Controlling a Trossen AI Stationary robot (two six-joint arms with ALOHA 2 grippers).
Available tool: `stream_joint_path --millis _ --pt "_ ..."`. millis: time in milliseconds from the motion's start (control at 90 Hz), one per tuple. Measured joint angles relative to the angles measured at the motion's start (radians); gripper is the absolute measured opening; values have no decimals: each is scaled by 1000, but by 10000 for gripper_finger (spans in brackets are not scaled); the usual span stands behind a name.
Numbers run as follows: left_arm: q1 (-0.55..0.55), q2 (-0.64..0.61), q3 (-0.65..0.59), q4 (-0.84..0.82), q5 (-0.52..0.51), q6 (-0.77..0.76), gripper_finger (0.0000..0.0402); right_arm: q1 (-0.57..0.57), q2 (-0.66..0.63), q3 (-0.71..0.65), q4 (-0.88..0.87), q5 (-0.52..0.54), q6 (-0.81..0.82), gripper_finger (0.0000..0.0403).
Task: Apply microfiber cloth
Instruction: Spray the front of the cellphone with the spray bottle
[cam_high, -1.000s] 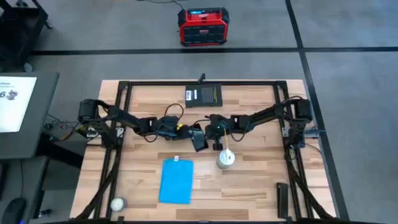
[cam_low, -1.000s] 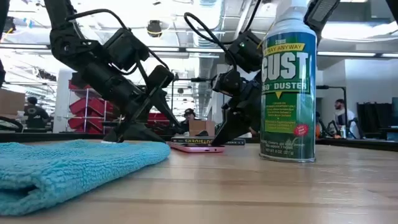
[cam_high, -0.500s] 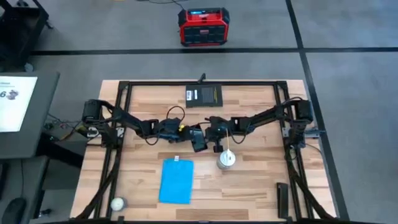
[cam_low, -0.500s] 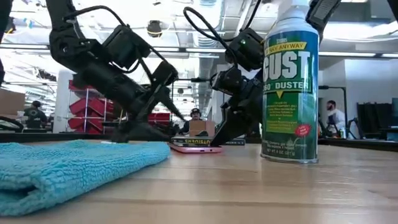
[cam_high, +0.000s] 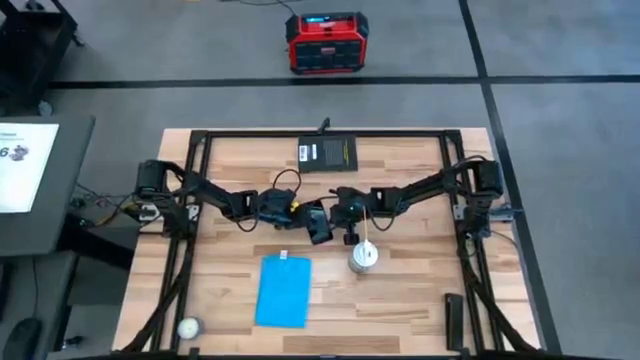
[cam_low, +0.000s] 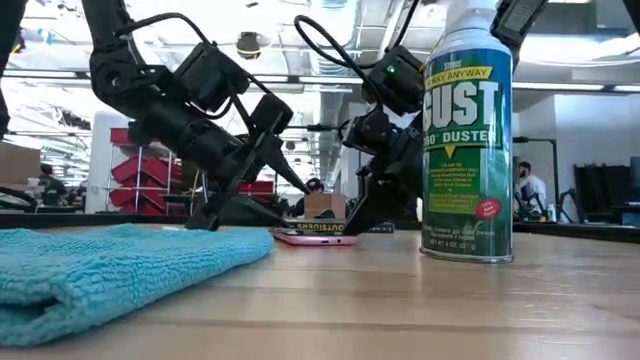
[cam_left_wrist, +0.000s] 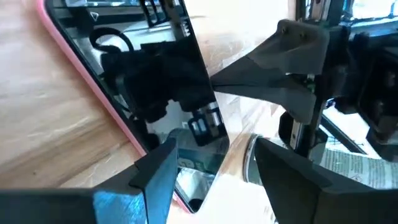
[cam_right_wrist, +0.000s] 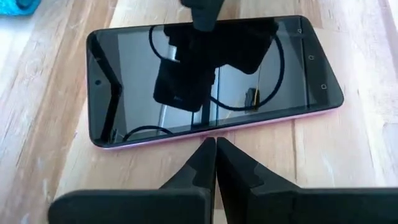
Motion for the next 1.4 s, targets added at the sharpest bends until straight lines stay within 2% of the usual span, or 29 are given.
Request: stream_joint_path --millis 56,178,278,511,922,1211,1400 --pt "9 -40 12 -67 3 38 194 0 0 0 0 0 0 0" --pt "30 -122 43 -321 -49 127 194 0 0 0 1 0 -4 0" --pt "37 -161 42 -405 -93 143 194 0 -1 -1 7 1 -8 0" --pt "38 -165 43 -415 -99 143 194 -2 -1 -1 16 1 -11 0" --pt "42 -77 46 -347 -106 163 194 -22 1 -1 73 -25 -11 0" --pt "47 -75 46 -348 -102 179 192 -46 159 57 139 -86 5 0" --pt "47 -75 45 -335 -105 192 192 -40 165 91 122 -83 -6 0"
